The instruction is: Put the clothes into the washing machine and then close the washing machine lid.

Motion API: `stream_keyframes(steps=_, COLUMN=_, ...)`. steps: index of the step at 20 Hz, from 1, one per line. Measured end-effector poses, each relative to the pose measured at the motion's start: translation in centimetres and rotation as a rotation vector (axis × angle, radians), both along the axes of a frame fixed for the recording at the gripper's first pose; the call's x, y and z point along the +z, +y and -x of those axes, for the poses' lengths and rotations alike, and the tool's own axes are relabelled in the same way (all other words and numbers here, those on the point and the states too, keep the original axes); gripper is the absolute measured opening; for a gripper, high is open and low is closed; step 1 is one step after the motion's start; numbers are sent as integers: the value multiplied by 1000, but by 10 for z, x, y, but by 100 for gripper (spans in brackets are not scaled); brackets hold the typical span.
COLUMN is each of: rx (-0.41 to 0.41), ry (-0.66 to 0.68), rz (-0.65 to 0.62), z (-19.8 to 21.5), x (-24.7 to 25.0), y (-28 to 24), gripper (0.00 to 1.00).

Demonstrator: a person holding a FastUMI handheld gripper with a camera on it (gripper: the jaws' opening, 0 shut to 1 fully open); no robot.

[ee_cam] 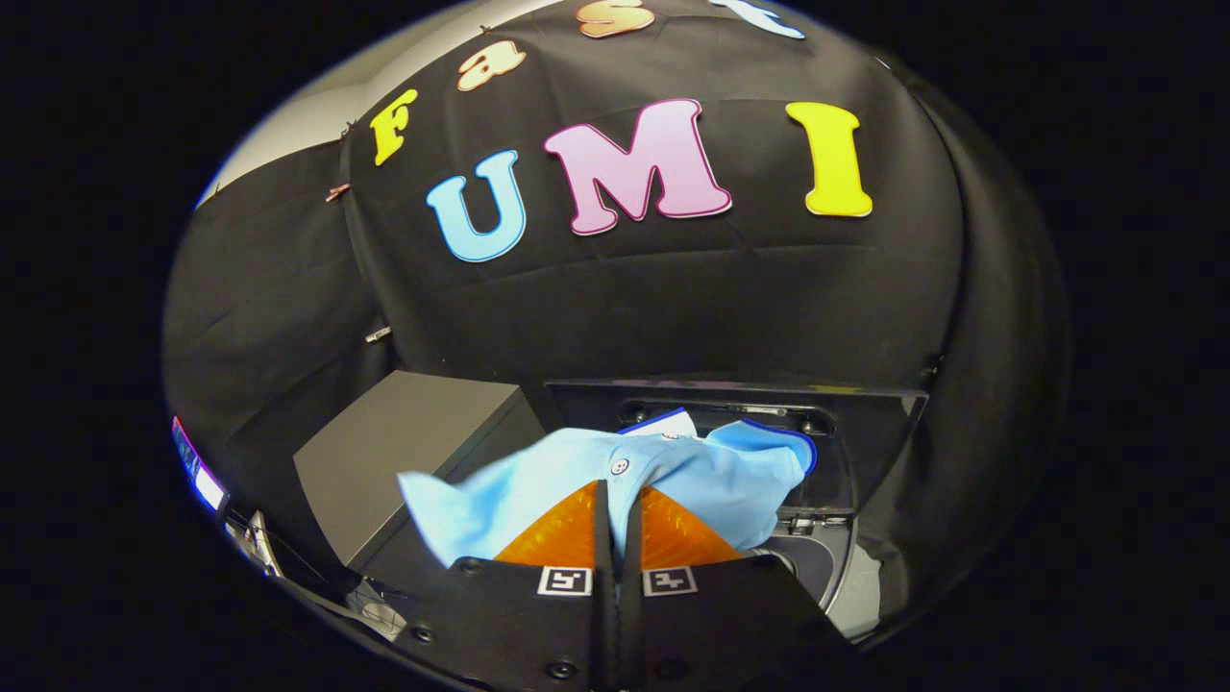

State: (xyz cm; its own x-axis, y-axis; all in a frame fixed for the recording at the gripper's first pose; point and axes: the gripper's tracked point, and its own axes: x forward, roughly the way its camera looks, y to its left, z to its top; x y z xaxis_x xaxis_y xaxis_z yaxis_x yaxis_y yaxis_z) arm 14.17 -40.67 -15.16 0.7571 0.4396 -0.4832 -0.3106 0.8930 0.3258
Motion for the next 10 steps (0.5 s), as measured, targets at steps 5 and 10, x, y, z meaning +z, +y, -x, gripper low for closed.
stream_keyframes(steps=5, rx=3, ry=6, rz=36, z=-11, x=-13, y=5, gripper=5)
stream_keyframes(steps=10, rx=2, ry=37, rz=40, z=-11, x=-30, y=7, gripper=5)
